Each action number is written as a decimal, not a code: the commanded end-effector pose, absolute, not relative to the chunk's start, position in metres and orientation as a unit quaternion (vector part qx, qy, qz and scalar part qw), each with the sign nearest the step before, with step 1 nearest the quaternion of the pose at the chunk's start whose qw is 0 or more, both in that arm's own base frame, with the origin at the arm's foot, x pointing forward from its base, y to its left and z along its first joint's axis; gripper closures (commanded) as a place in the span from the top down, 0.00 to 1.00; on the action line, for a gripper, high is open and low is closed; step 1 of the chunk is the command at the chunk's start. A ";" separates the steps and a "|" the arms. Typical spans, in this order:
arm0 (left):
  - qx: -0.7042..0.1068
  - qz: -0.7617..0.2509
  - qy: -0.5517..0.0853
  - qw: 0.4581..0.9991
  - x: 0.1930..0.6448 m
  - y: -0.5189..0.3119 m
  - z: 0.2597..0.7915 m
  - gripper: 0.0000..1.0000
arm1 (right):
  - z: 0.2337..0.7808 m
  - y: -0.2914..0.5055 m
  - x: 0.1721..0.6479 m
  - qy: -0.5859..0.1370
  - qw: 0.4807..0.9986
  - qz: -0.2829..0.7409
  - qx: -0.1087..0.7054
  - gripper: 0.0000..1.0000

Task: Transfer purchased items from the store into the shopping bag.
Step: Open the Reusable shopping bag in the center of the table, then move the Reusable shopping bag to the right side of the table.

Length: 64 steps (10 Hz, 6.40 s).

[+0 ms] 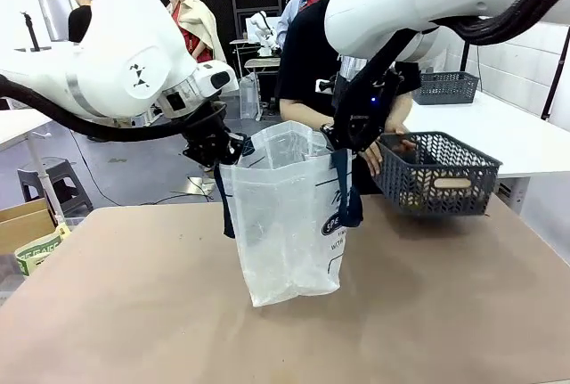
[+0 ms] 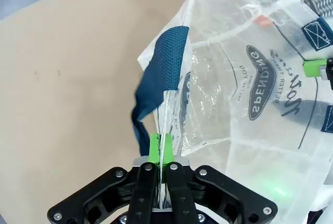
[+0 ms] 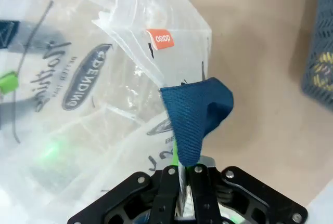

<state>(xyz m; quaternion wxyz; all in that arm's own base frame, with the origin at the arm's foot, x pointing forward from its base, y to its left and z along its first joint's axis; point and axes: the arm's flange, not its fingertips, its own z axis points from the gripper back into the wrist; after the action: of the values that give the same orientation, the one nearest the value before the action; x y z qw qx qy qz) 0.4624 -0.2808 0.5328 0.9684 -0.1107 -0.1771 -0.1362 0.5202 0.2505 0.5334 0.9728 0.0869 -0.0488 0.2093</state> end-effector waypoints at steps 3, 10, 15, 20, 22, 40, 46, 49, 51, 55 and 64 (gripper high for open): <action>-0.066 -0.132 -0.198 0.969 0.450 -0.270 0.529 0.00 | 0.526 0.231 0.494 -0.092 0.968 0.232 0.036 0.00; -0.047 -0.178 -0.183 0.966 0.454 -0.281 0.514 0.00 | 0.512 0.223 0.490 -0.118 0.955 0.270 0.034 0.00; -0.047 -0.178 -0.183 0.966 0.454 -0.281 0.514 0.00 | 0.521 0.229 0.493 -0.101 0.963 0.247 0.040 0.00; -0.047 -0.178 -0.183 0.966 0.454 -0.281 0.514 0.00 | 0.521 0.229 0.493 -0.101 0.963 0.247 0.040 0.00; -0.047 -0.178 -0.183 0.966 0.454 -0.281 0.514 0.00 | 0.521 0.229 0.493 -0.101 0.963 0.247 0.040 0.00; -0.047 -0.178 -0.183 0.966 0.454 -0.281 0.514 0.00 | 0.521 0.229 0.493 -0.101 0.963 0.247 0.040 0.00; -0.048 -0.185 -0.185 0.964 0.454 -0.282 0.515 0.00 | 0.522 0.230 0.493 -0.104 0.960 0.255 0.040 0.00; -0.055 -0.220 -0.184 0.956 0.453 -0.283 0.514 0.00 | 0.522 0.230 0.492 -0.112 0.958 0.260 0.041 0.00; -0.064 -0.232 -0.183 0.953 0.452 -0.283 0.513 0.00 | 0.522 0.229 0.491 -0.116 0.958 0.260 0.041 0.00; -0.072 -0.230 -0.178 0.954 0.454 -0.282 0.512 0.00 | 0.522 0.228 0.491 -0.118 0.958 0.258 0.040 0.00; -0.062 -0.228 -0.180 0.955 0.453 -0.286 0.513 0.00 | 0.524 0.232 0.493 -0.109 0.959 0.257 0.040 0.00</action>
<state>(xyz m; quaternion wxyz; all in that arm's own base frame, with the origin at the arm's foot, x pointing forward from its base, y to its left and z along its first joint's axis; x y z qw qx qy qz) 0.4529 -0.2858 0.5131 0.9553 -0.0626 -0.1791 -0.2265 0.4925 0.2319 0.5237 0.9593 0.0402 -0.1087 0.2577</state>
